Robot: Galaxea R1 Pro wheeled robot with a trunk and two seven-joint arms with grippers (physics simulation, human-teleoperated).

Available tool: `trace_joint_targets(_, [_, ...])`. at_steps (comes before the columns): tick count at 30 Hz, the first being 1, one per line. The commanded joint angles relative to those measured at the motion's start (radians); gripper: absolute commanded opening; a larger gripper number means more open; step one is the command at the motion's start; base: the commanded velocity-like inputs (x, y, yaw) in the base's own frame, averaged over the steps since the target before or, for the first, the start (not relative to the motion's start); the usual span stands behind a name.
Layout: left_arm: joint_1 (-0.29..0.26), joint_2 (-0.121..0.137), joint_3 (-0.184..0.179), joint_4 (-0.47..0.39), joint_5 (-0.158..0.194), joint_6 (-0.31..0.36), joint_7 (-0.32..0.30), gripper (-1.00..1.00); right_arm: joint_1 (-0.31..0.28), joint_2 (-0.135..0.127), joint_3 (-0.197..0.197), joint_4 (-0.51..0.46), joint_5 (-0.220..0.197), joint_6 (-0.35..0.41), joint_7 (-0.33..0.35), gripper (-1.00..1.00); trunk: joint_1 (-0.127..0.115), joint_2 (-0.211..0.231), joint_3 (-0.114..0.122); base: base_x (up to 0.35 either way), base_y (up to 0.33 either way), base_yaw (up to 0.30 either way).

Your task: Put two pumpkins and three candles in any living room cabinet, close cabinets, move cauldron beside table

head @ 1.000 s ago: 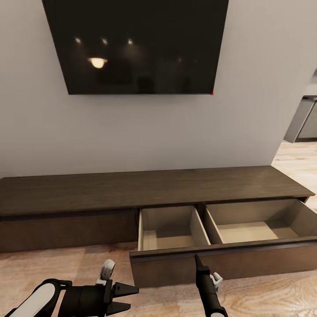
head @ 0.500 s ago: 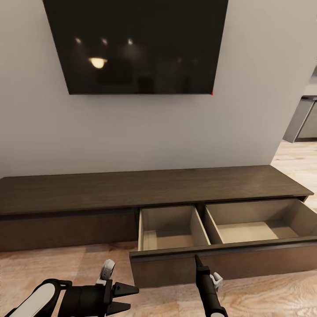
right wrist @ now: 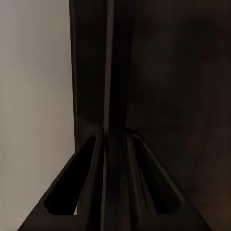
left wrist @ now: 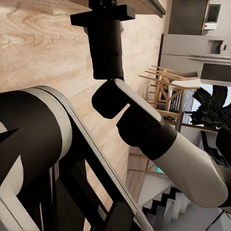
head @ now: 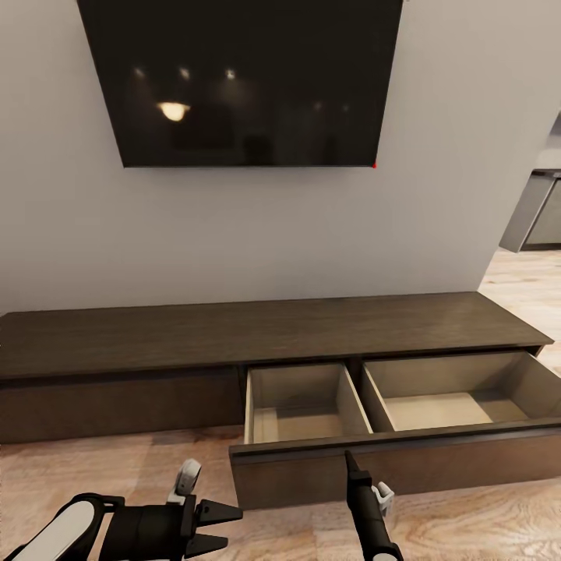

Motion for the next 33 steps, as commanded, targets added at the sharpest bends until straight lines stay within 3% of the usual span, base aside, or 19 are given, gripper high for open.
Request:
trace_joint_targets(1, [-0.001, 0.001, -0.002, 0.0, -0.004, 0.001, -0.006, 1.0, -0.001, 0.001, 0.048, -0.001, 0.012, -0.006, 0.022, -1.0, 0.0, -0.001, -0.001, -0.017, 0.0, 0.0])
trace_joint_targets(14, [-0.001, 0.001, -0.002, 0.001, -0.004, 0.001, -0.006, 1.0, -0.001, 0.001, 0.048, -0.001, 0.012, -0.006, 0.026, -1.0, 0.0, -0.001, -0.001, -0.003, 0.0, 0.0])
trace_joint_targets(15, [-0.001, 0.001, -0.002, 0.001, -0.004, 0.001, -0.006, 1.0, -0.001, 0.001, 0.048, -0.001, 0.012, -0.006, 0.025, 1.0, 0.0, -0.001, -0.001, 0.0, 0.0, 0.0])
trace_joint_targets(33, [-0.001, 0.002, 0.004, 0.001, -0.004, 0.001, -0.006, 1.0, -0.001, 0.001, 0.048, -0.001, 0.01, -0.003, 0.024, 1.0, 0.0, -0.001, -0.001, -0.021, 0.0, 0.0])
